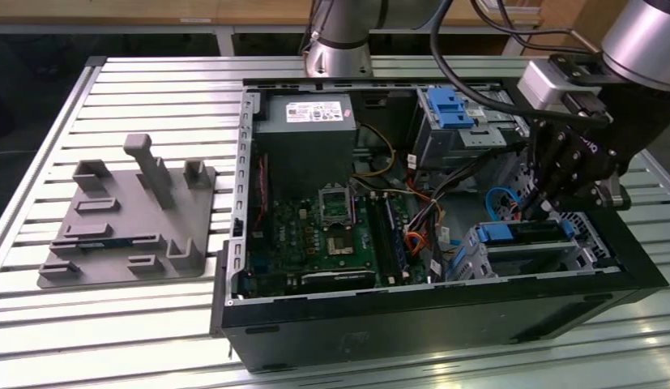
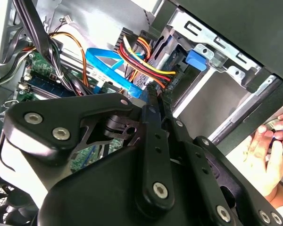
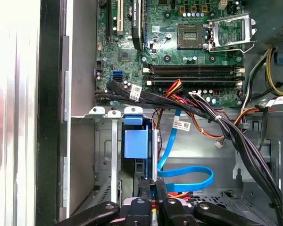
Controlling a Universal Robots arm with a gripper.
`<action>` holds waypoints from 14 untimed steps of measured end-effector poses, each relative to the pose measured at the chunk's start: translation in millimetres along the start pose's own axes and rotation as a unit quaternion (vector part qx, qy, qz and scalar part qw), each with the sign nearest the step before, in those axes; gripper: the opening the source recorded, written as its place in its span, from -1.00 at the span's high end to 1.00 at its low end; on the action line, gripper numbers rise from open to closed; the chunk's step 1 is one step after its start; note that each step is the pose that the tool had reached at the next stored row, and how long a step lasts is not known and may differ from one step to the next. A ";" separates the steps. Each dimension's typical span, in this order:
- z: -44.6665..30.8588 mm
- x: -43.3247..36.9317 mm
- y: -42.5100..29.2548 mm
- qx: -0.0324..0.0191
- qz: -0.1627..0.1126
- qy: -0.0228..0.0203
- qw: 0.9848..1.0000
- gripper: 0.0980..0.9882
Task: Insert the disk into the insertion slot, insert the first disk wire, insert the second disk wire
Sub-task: 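Insert the second disk wire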
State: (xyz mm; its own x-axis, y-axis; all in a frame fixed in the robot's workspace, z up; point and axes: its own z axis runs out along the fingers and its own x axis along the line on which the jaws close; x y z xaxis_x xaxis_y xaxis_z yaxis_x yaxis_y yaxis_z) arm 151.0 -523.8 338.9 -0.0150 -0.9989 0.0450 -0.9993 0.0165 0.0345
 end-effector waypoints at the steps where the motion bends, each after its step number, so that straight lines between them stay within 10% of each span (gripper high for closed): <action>1: 0.0 0.1 0.0 0.000 0.000 0.000 1.000 0.86; 14: 0.1 3.0 -0.6 0.000 0.000 0.000 1.000 0.86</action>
State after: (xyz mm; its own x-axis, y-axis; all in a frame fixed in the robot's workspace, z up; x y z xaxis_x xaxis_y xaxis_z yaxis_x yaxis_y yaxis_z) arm 151.5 -526.9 338.8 -0.0150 -0.9989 0.0450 -0.9993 0.0166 0.0346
